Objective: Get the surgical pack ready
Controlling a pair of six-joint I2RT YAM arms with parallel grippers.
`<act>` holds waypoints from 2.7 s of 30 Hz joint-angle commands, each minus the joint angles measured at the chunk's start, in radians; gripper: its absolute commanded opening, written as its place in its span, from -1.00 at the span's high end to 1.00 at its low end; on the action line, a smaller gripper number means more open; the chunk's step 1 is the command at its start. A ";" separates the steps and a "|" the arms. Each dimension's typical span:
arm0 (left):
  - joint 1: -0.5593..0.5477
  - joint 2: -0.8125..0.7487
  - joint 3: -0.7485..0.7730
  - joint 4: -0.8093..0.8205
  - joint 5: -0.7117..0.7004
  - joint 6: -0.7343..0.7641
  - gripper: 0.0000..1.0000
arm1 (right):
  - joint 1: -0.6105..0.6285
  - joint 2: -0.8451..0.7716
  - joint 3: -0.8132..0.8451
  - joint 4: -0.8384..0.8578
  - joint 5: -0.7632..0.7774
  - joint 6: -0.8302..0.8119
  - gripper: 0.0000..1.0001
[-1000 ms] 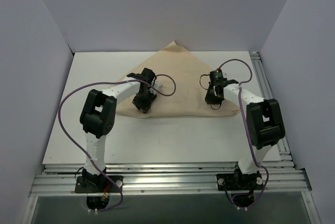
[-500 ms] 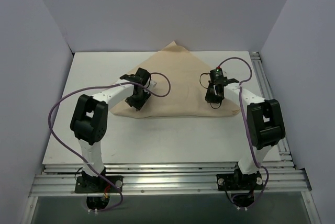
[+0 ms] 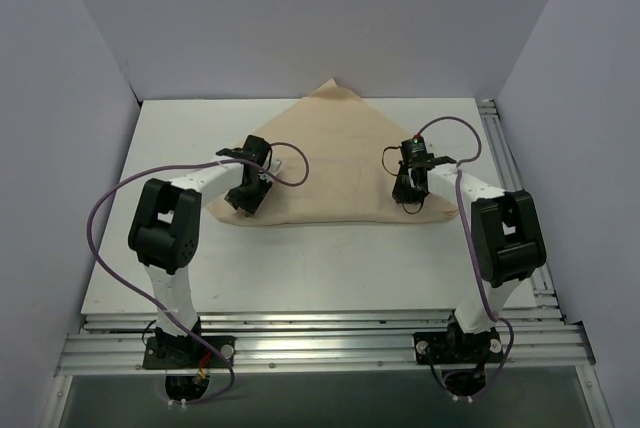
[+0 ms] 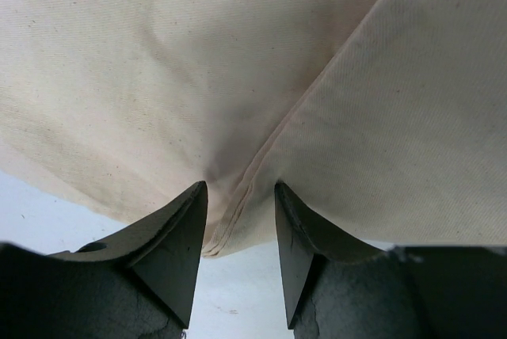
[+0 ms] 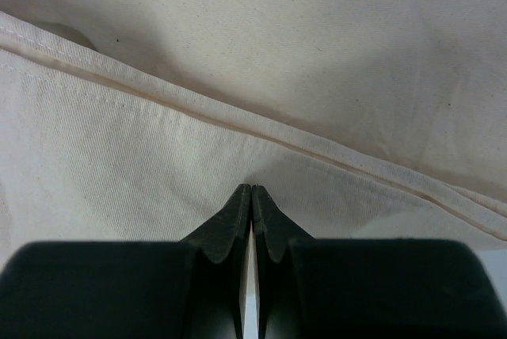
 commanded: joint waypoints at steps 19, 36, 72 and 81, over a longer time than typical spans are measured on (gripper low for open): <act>0.325 -0.076 0.207 -0.058 -0.048 -0.091 -0.59 | -0.237 -0.060 0.119 -0.060 -0.065 -0.085 1.00; 0.521 0.273 0.538 -0.167 0.281 -0.133 -0.73 | -0.196 0.041 0.114 -0.060 -0.048 -0.022 1.00; 0.466 0.064 0.508 -0.183 0.370 -0.164 0.95 | -0.066 0.072 0.150 0.000 -0.076 0.022 1.00; 0.242 -0.007 0.629 -0.259 0.405 -0.128 0.95 | -0.061 0.090 0.134 0.040 -0.105 0.016 1.00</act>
